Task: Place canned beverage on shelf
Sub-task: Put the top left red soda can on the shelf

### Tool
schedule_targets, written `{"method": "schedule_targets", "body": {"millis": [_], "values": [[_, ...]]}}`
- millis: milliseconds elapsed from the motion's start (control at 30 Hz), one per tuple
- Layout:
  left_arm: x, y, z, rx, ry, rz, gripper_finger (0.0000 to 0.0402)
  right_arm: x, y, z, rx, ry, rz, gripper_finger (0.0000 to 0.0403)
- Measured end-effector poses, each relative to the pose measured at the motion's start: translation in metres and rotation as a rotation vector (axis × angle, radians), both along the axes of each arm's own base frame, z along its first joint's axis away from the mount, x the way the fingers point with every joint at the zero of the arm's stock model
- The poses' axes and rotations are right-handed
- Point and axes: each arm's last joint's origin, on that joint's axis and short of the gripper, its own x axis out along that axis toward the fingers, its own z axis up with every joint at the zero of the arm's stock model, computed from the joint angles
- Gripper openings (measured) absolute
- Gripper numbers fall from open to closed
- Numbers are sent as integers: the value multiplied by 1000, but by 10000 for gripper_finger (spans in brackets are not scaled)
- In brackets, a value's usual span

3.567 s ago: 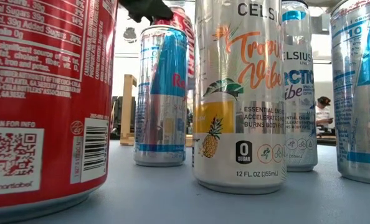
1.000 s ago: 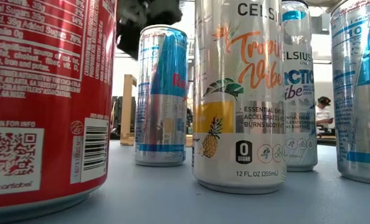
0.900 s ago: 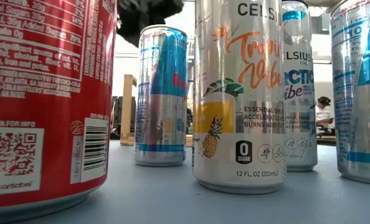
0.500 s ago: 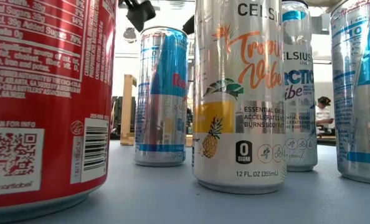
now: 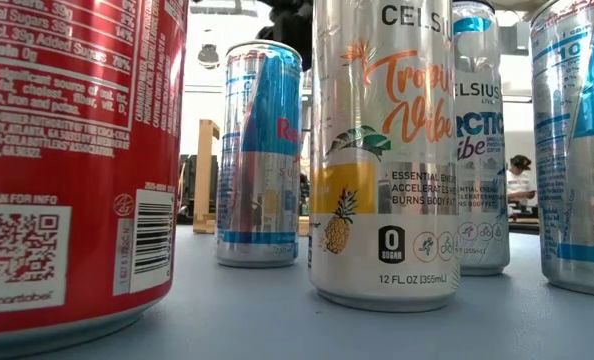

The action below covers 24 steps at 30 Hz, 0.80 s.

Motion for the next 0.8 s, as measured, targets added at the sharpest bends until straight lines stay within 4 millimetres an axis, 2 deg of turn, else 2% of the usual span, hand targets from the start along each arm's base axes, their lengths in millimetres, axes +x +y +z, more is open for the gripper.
{"method": "schedule_targets", "body": {"millis": [233,433,600,800], "values": [[-7,-10,3,-5,-7,-1,334,22,-1,-17,-28,70,34,271],[-8,-17,4,-6,-5,-25,334,33,-12,-38,-40,121,31,271],[-8,-20,4,-7,-5,-38,334,37,-22,-53,-45,164,32,271],[-8,-20,4,-4,-5,-43,334,36,-24,-55,-50,177,34,267]]}}
